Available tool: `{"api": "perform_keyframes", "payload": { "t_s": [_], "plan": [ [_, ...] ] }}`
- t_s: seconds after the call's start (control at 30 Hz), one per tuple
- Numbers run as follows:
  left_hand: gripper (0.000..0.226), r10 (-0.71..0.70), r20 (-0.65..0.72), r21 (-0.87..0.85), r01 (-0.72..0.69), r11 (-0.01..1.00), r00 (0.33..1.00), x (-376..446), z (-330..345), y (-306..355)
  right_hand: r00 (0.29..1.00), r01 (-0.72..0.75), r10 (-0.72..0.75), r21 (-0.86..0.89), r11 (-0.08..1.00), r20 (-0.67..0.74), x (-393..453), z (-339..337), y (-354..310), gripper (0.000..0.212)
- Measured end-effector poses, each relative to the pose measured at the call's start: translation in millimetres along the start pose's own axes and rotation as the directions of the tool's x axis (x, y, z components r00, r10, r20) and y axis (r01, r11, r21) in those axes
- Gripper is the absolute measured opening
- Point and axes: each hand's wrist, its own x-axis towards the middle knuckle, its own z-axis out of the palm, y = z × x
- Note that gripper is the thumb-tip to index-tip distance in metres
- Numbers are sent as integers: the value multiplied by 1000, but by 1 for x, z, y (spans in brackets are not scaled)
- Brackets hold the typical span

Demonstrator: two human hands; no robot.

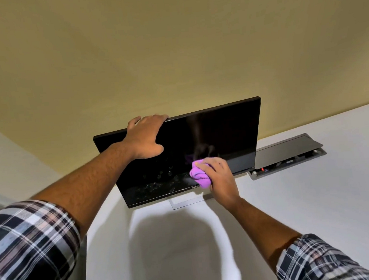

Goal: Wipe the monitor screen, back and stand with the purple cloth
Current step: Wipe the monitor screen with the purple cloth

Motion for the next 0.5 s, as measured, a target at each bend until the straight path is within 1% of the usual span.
{"api": "perform_keyframes", "payload": {
  "t_s": [0.07,0.1,0.13,0.2,0.23,0.3,0.33,0.37,0.4,0.43,0.5],
  "plan": [
    [92,1,-6,4,-1,1000,1000,-1,1,1,995,14,-12,-19,1000,101,-16,9,8,48],
    [92,2,-10,4,-2,1000,1000,-2,1,1,990,3,-1,-17,1000,140,-23,12,11,39],
    [92,4,-10,2,-4,1000,1000,-3,1,2,984,-22,22,0,1000,177,-30,13,14,36],
    [91,8,-11,-7,-8,1000,1000,-5,1,1,979,-8,5,14,1000,202,-37,11,14,46],
    [91,10,-13,-12,-10,1000,1000,-6,2,0,984,15,-19,24,1000,178,-35,6,12,46],
    [92,11,-9,-19,-12,1000,1000,-6,3,-1,997,42,-44,30,999,62,-23,-8,3,41],
    [92,12,-8,-21,-12,1000,1000,-4,4,-2,999,34,-33,18,999,-31,-12,-17,0,47],
    [92,14,-10,-21,-14,1000,1000,-3,5,-3,992,6,-6,1,1000,-129,1,-28,-3,60],
    [91,15,-11,-22,-16,1000,1000,-2,5,-4,975,-31,27,-15,999,-219,16,-41,-6,72],
    [91,19,-13,-21,-19,1000,1000,-1,5,-5,953,-63,52,-27,998,-298,32,-55,-9,80],
    [91,24,-15,-18,-25,1000,1000,1,6,-7,914,-101,78,-36,994,-397,63,-78,-10,89]
  ]
}}
